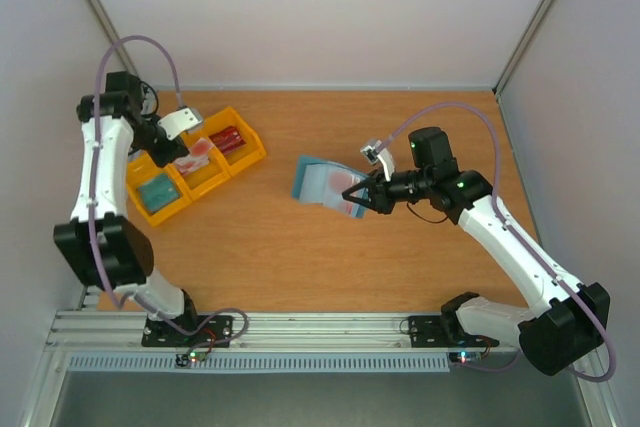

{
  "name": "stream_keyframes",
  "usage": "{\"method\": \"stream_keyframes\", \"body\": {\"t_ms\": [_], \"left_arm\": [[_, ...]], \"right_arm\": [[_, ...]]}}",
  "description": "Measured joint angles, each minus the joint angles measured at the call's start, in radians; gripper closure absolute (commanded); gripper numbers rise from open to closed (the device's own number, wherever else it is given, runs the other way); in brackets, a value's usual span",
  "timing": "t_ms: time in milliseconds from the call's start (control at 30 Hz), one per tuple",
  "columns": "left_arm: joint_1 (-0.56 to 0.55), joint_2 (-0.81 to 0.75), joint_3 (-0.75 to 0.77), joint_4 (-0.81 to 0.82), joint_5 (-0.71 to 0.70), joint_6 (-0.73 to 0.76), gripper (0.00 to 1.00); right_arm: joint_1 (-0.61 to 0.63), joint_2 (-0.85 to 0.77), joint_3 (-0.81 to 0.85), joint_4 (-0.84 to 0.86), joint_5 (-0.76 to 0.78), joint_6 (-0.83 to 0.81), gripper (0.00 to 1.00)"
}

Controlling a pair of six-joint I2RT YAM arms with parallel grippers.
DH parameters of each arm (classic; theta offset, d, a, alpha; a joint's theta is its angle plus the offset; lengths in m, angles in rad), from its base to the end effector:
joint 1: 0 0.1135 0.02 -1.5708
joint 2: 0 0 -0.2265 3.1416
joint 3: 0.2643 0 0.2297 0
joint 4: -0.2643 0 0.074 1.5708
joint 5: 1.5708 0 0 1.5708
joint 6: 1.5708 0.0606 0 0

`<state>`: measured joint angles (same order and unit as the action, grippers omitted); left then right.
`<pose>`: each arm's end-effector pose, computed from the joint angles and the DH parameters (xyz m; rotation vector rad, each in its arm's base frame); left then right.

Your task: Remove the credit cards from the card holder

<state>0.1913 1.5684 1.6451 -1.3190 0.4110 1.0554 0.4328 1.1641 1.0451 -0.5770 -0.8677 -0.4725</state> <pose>0.2773 0.0290 0.2942 1.1851 2.3529 -0.1909 0.2026 0.1445 0.2822 -1.3195 1.6793 0.9474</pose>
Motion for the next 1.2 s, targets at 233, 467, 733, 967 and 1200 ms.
{"method": "stream_keyframes", "body": {"t_ms": [233, 467, 733, 967, 1200], "left_arm": [[0.005, 0.28, 0.223, -0.032, -0.162, 0.03, 1.0], [0.006, 0.448, 0.327, -0.007, -0.251, 0.007, 1.0], [0.01, 0.508, 0.335, -0.006, -0.262, -0.019, 1.0], [0.01, 0.573, 0.338, 0.005, -0.271, -0.03, 1.0], [0.01, 0.613, 0.341, 0.009, -0.282, -0.029, 1.0]], "right_arm": [[0.0, -0.012, -0.006, 0.0, -0.012, 0.0, 0.99], [0.0, -0.012, -0.006, 0.0, -0.03, 0.0, 0.99], [0.0, 0.0, -0.006, 0.0, -0.047, 0.0, 0.98], [0.0, 0.008, -0.006, 0.0, -0.056, 0.0, 0.98], [0.0, 0.008, -0.006, 0.0, -0.068, 0.0, 0.98]]}}
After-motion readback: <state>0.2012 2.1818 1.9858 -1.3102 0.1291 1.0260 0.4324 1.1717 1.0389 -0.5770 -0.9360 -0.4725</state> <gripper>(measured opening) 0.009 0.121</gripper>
